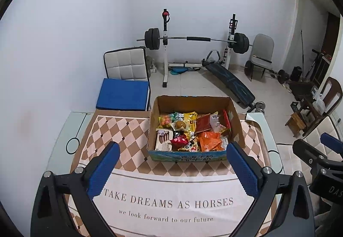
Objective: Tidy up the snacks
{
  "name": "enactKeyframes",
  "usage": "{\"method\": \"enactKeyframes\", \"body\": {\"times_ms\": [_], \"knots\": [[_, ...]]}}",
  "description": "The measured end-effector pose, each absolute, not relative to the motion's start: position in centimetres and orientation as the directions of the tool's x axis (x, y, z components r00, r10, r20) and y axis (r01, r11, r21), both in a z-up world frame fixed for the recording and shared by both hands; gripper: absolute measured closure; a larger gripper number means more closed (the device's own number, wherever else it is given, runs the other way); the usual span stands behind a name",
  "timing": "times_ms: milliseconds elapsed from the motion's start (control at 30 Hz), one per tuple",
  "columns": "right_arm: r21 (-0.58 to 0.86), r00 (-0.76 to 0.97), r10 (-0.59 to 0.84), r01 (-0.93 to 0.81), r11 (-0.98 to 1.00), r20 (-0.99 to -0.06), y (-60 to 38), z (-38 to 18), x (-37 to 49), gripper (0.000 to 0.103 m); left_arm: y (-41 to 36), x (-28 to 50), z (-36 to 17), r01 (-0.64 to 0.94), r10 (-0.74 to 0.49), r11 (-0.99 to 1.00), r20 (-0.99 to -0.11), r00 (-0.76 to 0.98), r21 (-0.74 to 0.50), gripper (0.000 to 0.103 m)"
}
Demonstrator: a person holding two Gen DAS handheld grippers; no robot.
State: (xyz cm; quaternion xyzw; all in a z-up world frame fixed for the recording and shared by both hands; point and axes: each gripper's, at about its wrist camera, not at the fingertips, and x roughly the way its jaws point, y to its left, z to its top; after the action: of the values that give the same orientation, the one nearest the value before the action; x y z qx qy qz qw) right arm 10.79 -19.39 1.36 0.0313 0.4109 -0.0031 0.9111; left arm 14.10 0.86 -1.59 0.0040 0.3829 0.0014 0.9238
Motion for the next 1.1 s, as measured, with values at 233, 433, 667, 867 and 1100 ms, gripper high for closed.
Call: {"method": "enactKeyframes", "body": {"times_ms": [233, 433, 667, 867, 1100], "knots": [[0.055, 0.643, 0.01, 0.05, 0.997, -0.765, -19.6, -0.7, 13.2, 0.003, 0.5, 16.1, -2.9, -0.001, 0.014, 1.0, -0.728, 0.685, 0.018, 0.001], [0.047, 0.631, 0.002, 0.055, 0.997, -0.776, -19.7, -1.6, 14.2, 0.003, 0.7, 16.5, -3.3, -0.001, 0.009, 1.0, -0.731, 0.682, 0.011, 0.001], [0.034, 0.637, -0.011, 0.058, 0.998, -0.771, -19.8, -1.6, 14.5, 0.003, 1.0, 16.8, -3.4, -0.002, 0.006, 1.0, -0.731, 0.682, 0.006, 0.001], [0.027, 0.638, -0.016, 0.056, 0.998, -0.77, -19.8, -1.4, 14.6, 0.003, 0.9, 16.8, -3.5, 0.005, -0.003, 1.0, -0.733, 0.68, 0.0, 0.001], [0.016, 0.635, -0.024, 0.057, 0.998, -0.772, -19.6, -1.7, 14.6, 0.002, 0.7, 16.8, -3.8, 0.007, 0.0, 1.0, -0.737, 0.676, 0.006, 0.001]]}}
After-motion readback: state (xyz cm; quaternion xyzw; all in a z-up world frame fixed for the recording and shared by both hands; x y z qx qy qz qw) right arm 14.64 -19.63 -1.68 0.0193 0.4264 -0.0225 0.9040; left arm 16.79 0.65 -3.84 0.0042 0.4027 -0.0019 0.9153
